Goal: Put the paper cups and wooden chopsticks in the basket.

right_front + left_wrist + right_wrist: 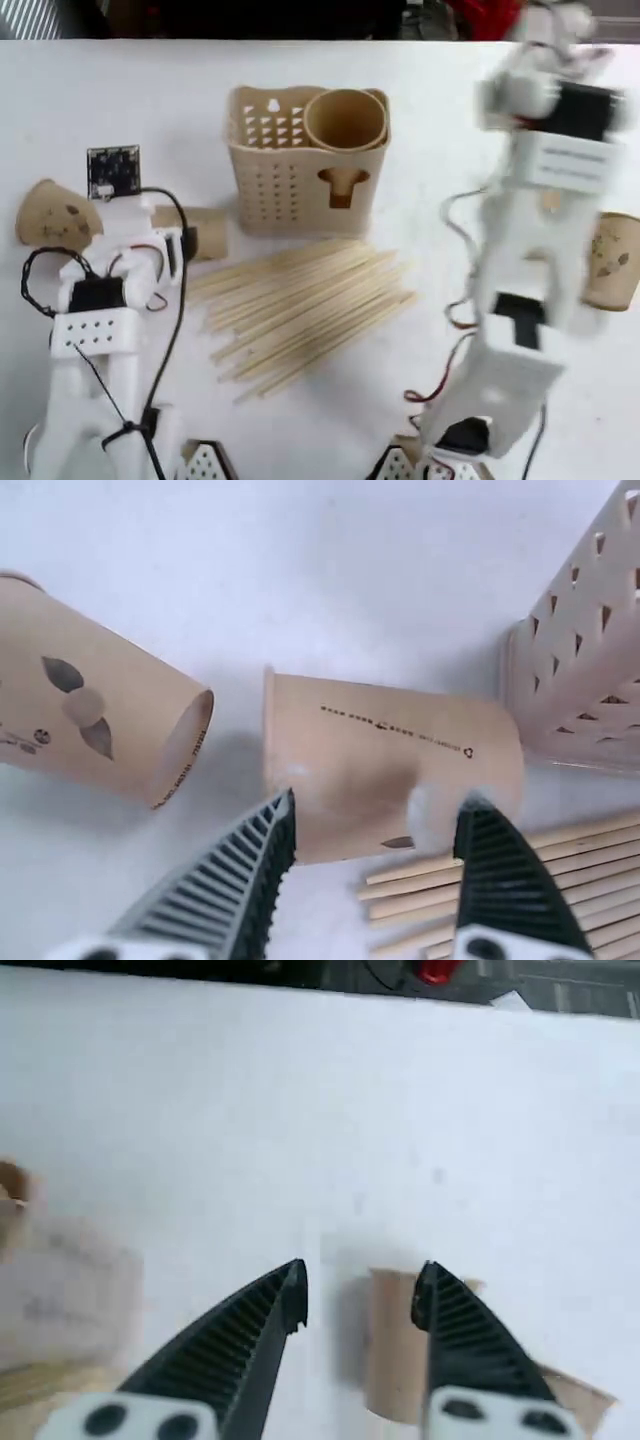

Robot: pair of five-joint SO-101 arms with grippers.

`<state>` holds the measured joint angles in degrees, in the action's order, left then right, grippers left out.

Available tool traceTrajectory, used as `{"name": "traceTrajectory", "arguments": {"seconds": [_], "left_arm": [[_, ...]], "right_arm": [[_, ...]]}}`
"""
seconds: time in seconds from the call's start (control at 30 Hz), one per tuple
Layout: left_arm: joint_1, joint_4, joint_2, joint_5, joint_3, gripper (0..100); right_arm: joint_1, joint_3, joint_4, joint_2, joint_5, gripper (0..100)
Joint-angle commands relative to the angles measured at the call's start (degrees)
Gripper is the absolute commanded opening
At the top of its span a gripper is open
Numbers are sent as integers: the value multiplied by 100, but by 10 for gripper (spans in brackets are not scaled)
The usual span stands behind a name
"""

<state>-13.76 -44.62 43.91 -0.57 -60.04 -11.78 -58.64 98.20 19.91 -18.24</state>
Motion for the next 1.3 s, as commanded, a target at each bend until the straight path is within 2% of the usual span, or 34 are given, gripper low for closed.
{"name": "traceTrajectory", "arguments": {"seconds": [0.0, 0.13, 0.23, 0.33, 0.43, 0.73, 0.83, 0.93, 1.27], "left_arm": [[75, 123, 4, 88, 0, 256], [75, 123, 4, 88, 0, 256], [75, 123, -13, 88, 0, 256], [75, 123, -22, 88, 0, 256], [75, 123, -22, 88, 0, 256], [66, 123, -22, 88, -9, 256], [66, 123, -22, 88, -9, 256], [66, 123, -13, 88, -9, 256], [66, 123, -4, 88, -9, 256]], "right_arm": [[-1042, 448, -40, -286, -949, 160], [-1956, 545, -277, 171, -1073, 154], [-2484, 545, -796, 646, -730, 104], [-2791, 545, -1244, 1059, -325, 136], [-2870, 545, -1473, 1385, 158, 210], [-2949, 536, -1851, 1938, 536, 224], [-3020, 536, -2132, 2097, 791, 269], [-2985, 536, -2158, 2255, 818, 304], [-3116, 545, -2000, 2923, 633, 303]]}}
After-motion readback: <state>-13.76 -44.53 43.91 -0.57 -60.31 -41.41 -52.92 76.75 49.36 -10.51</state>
